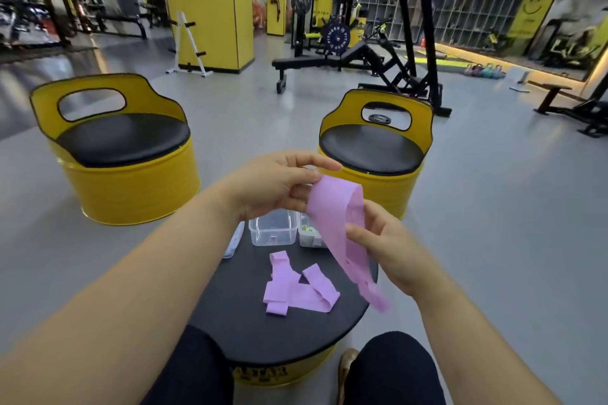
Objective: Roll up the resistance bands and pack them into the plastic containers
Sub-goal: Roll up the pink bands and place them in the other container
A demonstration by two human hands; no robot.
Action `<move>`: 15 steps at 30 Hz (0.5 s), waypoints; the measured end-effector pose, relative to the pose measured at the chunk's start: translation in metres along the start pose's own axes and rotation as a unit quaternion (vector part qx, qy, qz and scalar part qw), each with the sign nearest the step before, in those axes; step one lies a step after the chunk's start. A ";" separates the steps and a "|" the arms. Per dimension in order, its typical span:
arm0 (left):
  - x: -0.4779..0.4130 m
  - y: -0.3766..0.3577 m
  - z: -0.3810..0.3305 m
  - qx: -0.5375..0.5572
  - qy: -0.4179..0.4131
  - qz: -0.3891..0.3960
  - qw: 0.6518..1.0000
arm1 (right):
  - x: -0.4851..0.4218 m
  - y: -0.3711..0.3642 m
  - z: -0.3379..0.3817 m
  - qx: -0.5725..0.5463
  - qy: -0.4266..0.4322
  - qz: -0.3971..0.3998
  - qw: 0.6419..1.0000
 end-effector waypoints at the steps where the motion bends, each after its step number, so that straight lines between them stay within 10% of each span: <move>1: -0.002 0.000 0.000 0.021 0.002 -0.006 1.000 | -0.001 0.005 -0.004 0.012 -0.010 -0.014 1.000; 9: -0.011 -0.012 -0.006 0.124 -0.001 -0.018 0.992 | 0.005 0.012 -0.059 0.137 -0.100 0.005 0.985; 15: -0.021 0.002 0.019 0.106 0.027 -0.099 0.989 | -0.002 -0.005 -0.066 -0.066 -0.113 -0.076 0.988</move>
Point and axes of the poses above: each hand's wrist, its own x-axis away from the middle knuckle, its own y-axis out of the back of the hand, z = x × y, the point moved 8 cm from there along -x, towards the middle knuckle, and after that the axes turned 8 degrees about -z, right-handed, at the moved point
